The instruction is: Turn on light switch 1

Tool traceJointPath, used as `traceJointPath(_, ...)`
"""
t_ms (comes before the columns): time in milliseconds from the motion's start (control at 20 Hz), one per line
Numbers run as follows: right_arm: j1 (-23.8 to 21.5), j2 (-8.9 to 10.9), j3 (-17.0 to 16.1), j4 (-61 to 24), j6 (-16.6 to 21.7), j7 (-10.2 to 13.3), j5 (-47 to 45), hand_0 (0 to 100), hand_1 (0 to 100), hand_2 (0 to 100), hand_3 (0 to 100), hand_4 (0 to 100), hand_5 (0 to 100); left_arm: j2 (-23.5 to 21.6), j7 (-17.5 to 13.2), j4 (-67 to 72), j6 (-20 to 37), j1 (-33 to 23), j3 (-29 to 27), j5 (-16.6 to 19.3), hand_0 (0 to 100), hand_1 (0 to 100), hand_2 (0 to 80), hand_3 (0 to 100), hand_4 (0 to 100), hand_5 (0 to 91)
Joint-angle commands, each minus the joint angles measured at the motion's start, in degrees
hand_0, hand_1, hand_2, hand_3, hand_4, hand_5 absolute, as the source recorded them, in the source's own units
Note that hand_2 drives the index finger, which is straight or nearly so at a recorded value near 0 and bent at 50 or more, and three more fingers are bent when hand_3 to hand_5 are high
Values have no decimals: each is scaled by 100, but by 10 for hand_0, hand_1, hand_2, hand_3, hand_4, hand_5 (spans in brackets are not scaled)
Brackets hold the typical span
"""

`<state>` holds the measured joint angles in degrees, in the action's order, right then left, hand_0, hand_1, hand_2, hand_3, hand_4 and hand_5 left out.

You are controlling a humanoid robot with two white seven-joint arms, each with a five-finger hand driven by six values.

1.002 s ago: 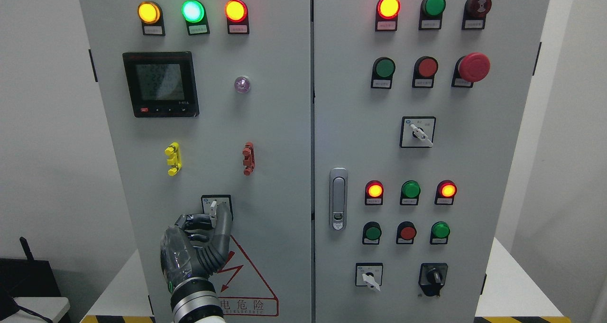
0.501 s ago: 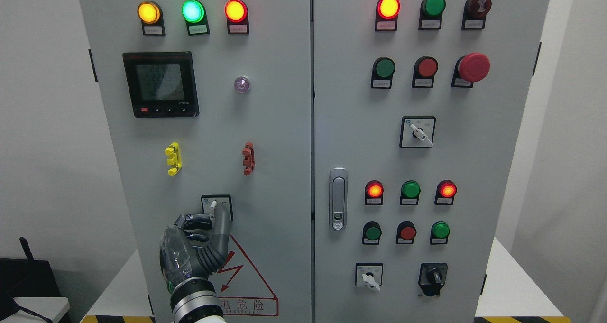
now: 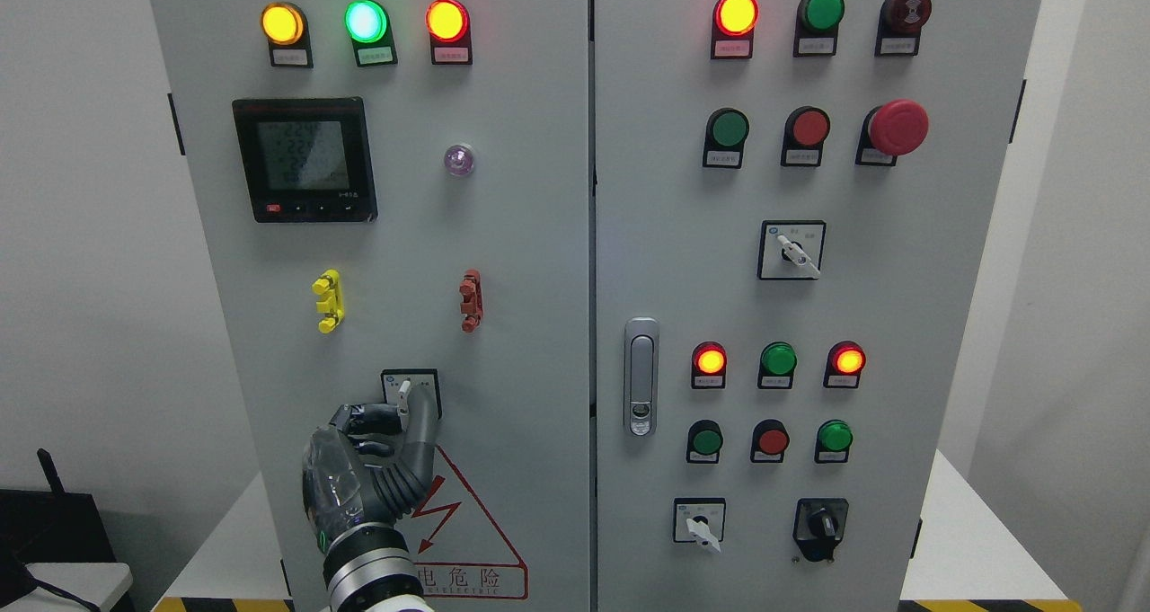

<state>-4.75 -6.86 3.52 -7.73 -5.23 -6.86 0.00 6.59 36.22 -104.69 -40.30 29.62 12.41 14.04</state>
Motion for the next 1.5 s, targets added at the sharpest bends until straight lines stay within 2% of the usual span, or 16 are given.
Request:
traceJointPath(0, 0, 0, 0, 0, 4, 1, -97, 120, 389, 0, 0, 0, 0, 0, -1, 71, 5, 26, 42, 3, 268, 457, 530, 624, 698, 611)
traceJointPath(601, 0, 0, 0, 0, 4, 1, -97, 120, 389, 0, 0, 0, 0, 0, -1, 71, 5, 26, 42, -24, 303, 433, 535, 627, 699, 615)
traceJointPath(1453, 0, 0, 0, 0, 4, 1, -97, 120, 389, 0, 0, 0, 0, 0, 8, 71, 5, 26, 51, -24, 447, 373, 547, 636, 705, 620)
